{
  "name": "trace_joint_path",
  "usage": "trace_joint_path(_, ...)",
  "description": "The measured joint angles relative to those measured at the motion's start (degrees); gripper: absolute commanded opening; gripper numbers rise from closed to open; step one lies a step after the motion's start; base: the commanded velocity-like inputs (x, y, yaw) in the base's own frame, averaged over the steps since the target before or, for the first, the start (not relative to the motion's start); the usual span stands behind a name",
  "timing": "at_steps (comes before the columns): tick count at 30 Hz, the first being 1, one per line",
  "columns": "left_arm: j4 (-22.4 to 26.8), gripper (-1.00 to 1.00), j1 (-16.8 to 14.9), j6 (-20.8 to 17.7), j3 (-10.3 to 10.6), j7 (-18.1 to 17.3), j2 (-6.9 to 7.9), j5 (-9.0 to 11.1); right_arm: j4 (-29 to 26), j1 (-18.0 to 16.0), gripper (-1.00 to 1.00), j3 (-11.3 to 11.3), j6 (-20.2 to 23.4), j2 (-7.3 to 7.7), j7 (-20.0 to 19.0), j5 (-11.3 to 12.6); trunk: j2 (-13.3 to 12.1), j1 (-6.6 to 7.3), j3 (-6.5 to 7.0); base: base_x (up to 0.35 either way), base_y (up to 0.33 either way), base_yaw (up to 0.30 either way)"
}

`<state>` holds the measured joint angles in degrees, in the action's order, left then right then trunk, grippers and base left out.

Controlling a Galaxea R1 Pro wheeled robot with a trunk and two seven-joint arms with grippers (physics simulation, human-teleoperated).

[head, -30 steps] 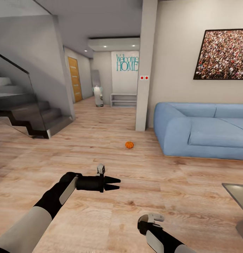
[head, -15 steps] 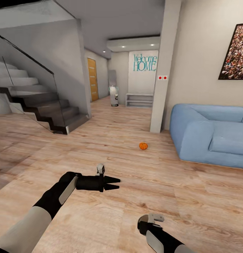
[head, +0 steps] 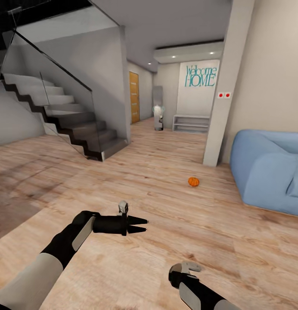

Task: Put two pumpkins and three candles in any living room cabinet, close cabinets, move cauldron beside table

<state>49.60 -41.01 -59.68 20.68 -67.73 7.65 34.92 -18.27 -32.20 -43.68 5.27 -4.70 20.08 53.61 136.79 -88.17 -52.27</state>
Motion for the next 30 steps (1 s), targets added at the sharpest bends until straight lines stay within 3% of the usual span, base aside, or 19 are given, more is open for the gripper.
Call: trace_joint_path(30,0.0,1.00,0.0,0.0,0.0,0.0,0.04,0.0,0.0,0.0,-1.00,0.0,0.0,0.00,0.0,0.0,0.0,0.00,0.00,0.000,0.000,0.293)
